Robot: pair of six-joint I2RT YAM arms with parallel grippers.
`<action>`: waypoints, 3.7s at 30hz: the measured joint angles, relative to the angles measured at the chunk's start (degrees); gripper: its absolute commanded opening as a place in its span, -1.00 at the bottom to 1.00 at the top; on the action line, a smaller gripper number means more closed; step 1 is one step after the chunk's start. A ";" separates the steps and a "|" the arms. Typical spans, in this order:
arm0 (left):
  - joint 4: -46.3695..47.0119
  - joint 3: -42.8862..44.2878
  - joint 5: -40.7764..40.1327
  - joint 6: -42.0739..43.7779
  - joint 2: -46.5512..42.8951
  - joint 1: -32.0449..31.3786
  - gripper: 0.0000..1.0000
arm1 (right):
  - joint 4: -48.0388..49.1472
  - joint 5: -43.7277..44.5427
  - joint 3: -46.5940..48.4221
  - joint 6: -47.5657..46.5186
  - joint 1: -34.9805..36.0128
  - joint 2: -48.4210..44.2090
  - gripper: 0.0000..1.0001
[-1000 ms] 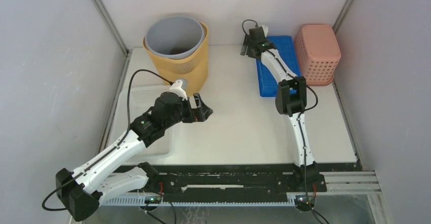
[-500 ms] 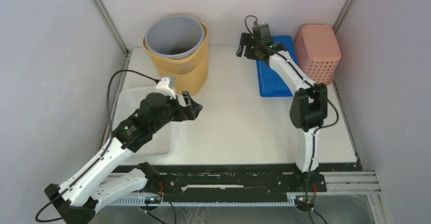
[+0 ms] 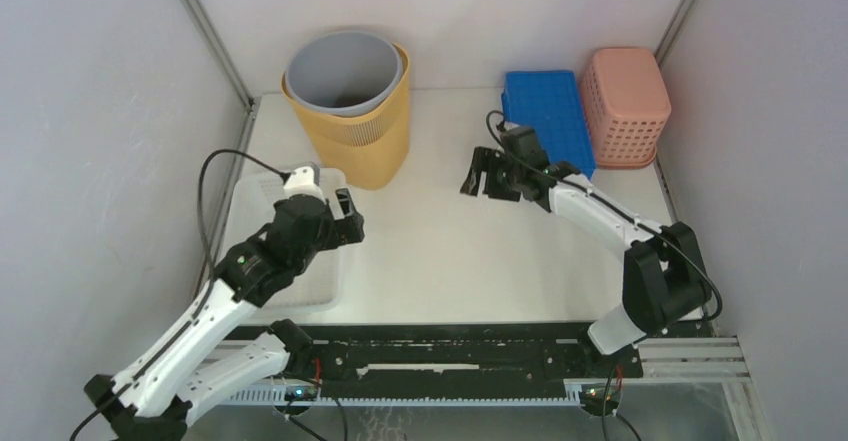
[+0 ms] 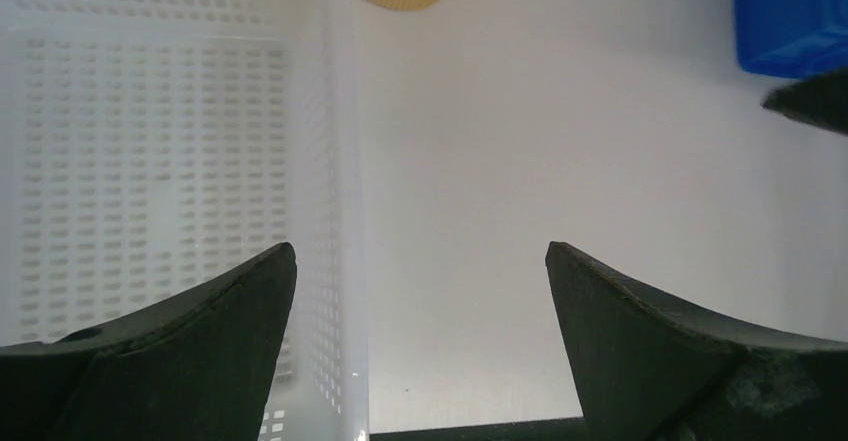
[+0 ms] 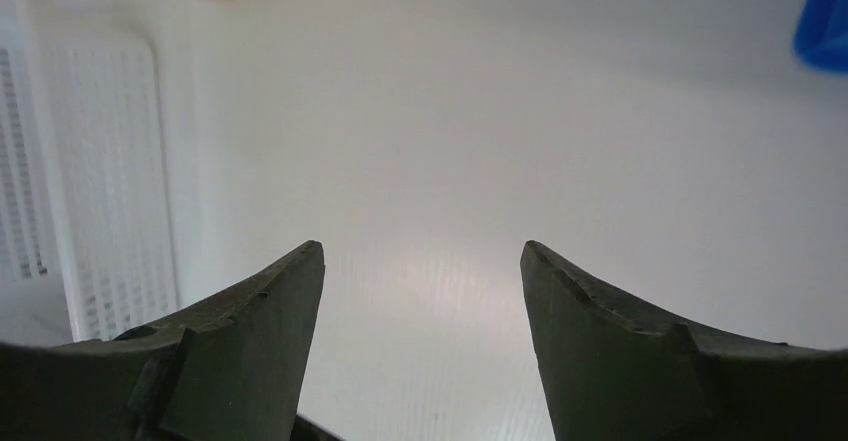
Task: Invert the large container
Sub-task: Move the container to the center of the board, then turn the container upside down at the center of the board.
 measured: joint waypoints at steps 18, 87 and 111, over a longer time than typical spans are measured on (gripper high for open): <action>2.47 -0.59 -10.49 -4.22 17.86 1.01 1.00 | 1.33 -2.69 -16.68 3.43 8.20 -14.38 0.59; 5.01 3.08 5.75 0.42 13.42 4.48 -0.99 | 6.60 -4.33 -23.37 5.55 11.67 -10.56 0.56; 10.01 5.51 22.93 -3.30 11.54 4.48 -1.00 | -1.14 -3.02 -23.34 4.44 7.91 -22.25 0.56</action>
